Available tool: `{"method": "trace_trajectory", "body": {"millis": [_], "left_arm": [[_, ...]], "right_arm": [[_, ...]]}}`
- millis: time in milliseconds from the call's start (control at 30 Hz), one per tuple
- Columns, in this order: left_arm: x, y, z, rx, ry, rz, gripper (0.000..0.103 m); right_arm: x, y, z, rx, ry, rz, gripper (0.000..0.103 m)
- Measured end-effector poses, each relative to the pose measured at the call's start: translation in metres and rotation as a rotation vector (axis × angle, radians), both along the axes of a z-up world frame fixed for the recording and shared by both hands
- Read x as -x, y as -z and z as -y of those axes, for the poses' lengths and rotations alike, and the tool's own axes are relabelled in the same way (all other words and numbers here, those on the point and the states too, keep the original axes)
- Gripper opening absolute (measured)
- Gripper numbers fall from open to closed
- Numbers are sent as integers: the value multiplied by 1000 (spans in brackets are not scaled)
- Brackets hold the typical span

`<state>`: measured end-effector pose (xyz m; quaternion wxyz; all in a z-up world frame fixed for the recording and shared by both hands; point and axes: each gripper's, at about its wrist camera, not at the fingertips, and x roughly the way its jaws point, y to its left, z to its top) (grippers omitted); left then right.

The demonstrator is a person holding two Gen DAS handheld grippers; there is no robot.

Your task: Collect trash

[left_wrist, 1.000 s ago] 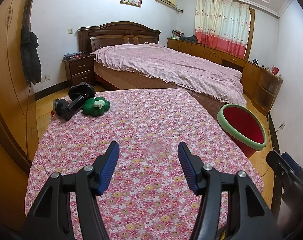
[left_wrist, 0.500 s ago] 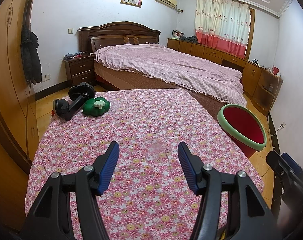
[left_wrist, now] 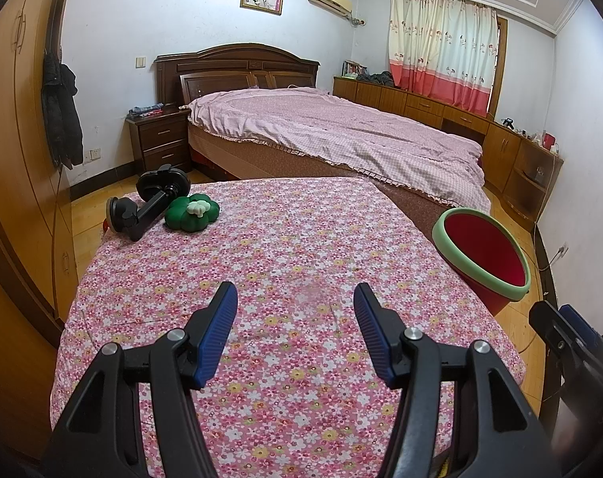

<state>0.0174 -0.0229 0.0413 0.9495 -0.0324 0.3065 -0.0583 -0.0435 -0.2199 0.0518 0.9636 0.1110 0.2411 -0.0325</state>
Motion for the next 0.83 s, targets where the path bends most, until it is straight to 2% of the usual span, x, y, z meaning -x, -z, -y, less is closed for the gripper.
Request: {"method": "trace_trajectory", "body": {"millis": [833], "left_arm": [[1, -1, -2, -7, -10, -2, 61]], "right_arm": [[-1, 4, -1, -6, -5, -5, 81]]}}
